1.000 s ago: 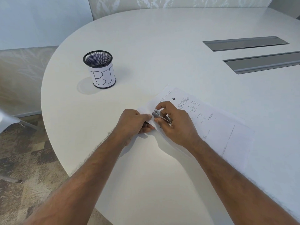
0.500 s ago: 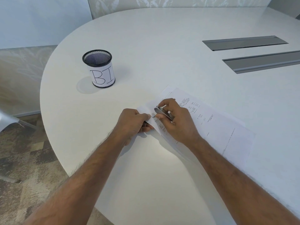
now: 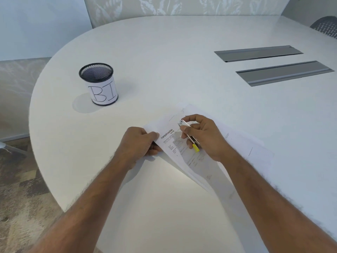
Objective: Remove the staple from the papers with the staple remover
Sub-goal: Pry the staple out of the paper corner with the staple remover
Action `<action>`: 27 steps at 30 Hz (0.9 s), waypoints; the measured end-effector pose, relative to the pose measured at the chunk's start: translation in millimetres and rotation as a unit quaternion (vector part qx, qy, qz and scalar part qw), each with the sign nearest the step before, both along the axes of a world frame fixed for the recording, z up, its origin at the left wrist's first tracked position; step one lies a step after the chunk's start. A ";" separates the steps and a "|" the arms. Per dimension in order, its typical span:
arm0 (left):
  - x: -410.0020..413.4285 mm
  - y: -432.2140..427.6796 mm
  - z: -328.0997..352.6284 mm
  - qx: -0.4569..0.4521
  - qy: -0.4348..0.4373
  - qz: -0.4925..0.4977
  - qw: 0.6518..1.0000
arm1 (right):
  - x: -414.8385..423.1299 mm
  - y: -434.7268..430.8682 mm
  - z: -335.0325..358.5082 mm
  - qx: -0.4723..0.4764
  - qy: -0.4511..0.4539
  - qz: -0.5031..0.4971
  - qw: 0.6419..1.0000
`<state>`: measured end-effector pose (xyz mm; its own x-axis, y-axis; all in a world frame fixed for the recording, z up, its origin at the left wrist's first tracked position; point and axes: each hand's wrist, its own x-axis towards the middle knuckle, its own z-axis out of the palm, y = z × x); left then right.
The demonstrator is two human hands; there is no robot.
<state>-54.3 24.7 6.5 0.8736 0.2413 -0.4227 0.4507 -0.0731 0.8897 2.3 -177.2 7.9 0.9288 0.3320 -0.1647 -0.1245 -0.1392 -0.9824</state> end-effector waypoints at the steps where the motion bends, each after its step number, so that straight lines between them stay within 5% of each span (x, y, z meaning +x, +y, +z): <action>1: 1.2 -2.0 0.3 0.023 -0.008 -0.007 1.000 | -1.3 -4.3 2.0 0.003 0.002 -0.005 1.000; 7: 2.5 4.9 -2.0 0.140 -0.051 0.014 0.989 | -25.1 -11.7 0.3 -0.050 -0.037 0.006 0.998; 13: 1.4 18.5 -6.6 0.222 -0.072 0.040 0.972 | -26.5 -51.3 7.9 -0.077 -0.113 -0.091 0.986; 27: -3.8 12.2 -7.8 0.361 -0.123 0.020 0.924 | 9.3 -128.1 2.6 -0.349 -0.209 -0.181 0.895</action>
<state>-58.1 36.8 -1.3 0.9063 0.4167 0.0705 0.2569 -0.6757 0.6909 11.6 -305.3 10.5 0.9838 -0.0512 0.1715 0.0724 -0.7628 -0.6426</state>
